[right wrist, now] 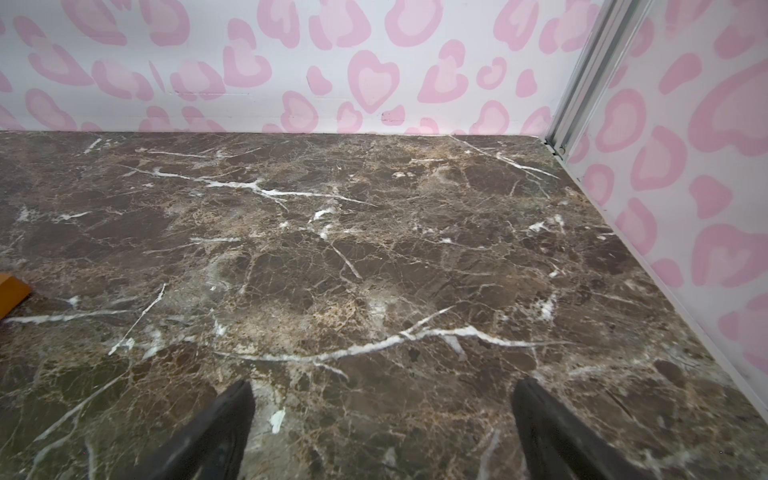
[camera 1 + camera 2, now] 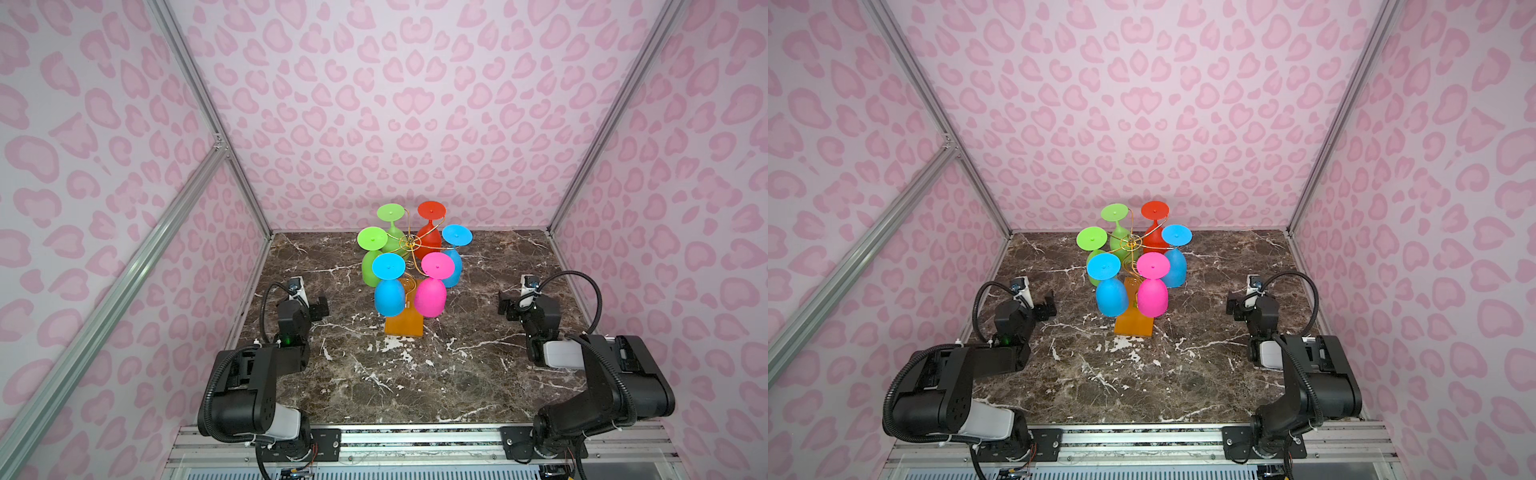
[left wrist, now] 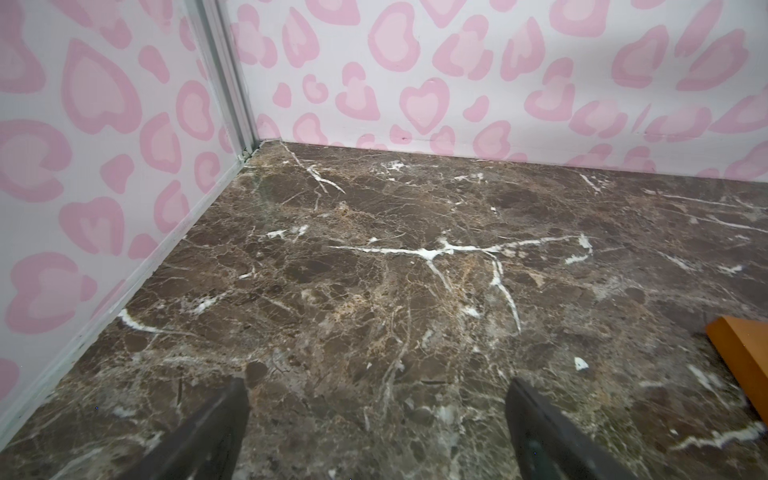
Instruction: Take the wine glass off the wine glass rack
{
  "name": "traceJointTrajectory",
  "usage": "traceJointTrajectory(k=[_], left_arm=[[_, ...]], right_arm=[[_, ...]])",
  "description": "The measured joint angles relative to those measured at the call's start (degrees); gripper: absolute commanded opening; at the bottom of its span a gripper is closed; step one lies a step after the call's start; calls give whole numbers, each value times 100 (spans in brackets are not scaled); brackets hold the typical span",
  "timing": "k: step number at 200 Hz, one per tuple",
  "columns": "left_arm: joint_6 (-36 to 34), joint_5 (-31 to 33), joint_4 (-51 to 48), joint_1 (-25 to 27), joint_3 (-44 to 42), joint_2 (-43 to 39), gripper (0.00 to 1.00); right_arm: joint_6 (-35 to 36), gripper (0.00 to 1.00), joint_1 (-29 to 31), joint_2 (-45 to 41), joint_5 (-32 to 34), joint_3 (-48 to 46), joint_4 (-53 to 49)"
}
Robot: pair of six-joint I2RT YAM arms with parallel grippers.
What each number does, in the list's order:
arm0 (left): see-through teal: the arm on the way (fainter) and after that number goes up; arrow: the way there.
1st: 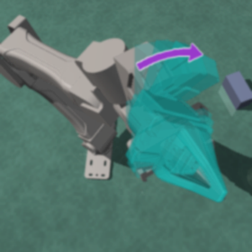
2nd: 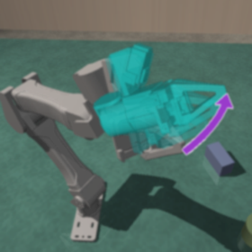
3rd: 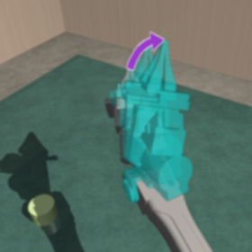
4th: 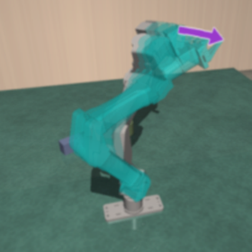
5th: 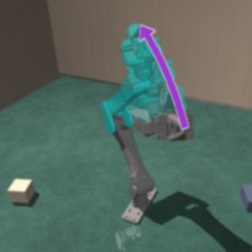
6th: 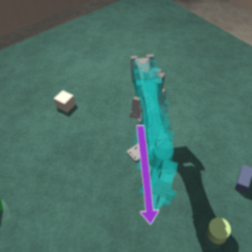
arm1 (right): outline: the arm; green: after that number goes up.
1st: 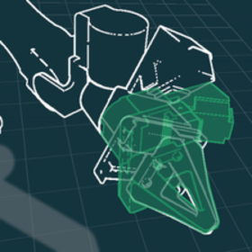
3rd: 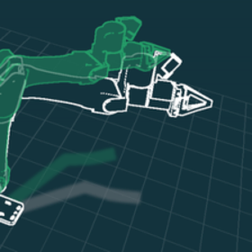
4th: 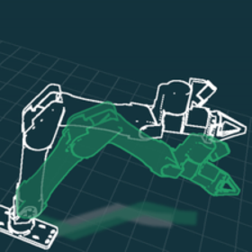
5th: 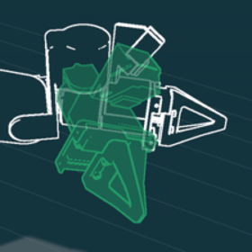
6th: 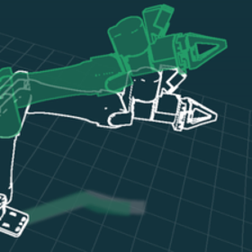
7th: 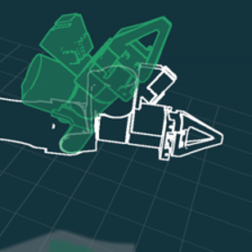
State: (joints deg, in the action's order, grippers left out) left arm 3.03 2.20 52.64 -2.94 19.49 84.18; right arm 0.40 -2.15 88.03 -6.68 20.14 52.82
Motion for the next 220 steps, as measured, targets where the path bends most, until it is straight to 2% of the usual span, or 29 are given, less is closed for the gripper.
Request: traceJointTrajectory(k=[96, 120, 144, 158, 185, 206, 220], left_arm=[[39, -136, -31, 0, -20, -37, 98], [101, -15, -695, 7, 210, -658, 99], [468, 380, -1001, 37, 247, -1644, 97], [802, 481, -1248, 37, 245, -2288, 97], [1370, 527, -2155, 37, 846, -3080, 97], [1709, 411, -2691, 37, 1290, -3445, 97], [1827, 249, -3025, 31, 1515, -3648, 97]], right_arm=[[0, 99, 2, 0, 0, -2, 2], [-26, 99, 24, -131, 83, 96, -197], [-157, 99, 122, -855, 380, 911, -1513], [-496, 99, 144, -1320, 505, 1606, -2334], [-1899, 99, -39, -1895, 640, 2275, -3515], [-2785, 98, -474, -1958, -319, 2061, -3877], [-3388, 92, -629, -1982, -1158, 1862, -3886]])
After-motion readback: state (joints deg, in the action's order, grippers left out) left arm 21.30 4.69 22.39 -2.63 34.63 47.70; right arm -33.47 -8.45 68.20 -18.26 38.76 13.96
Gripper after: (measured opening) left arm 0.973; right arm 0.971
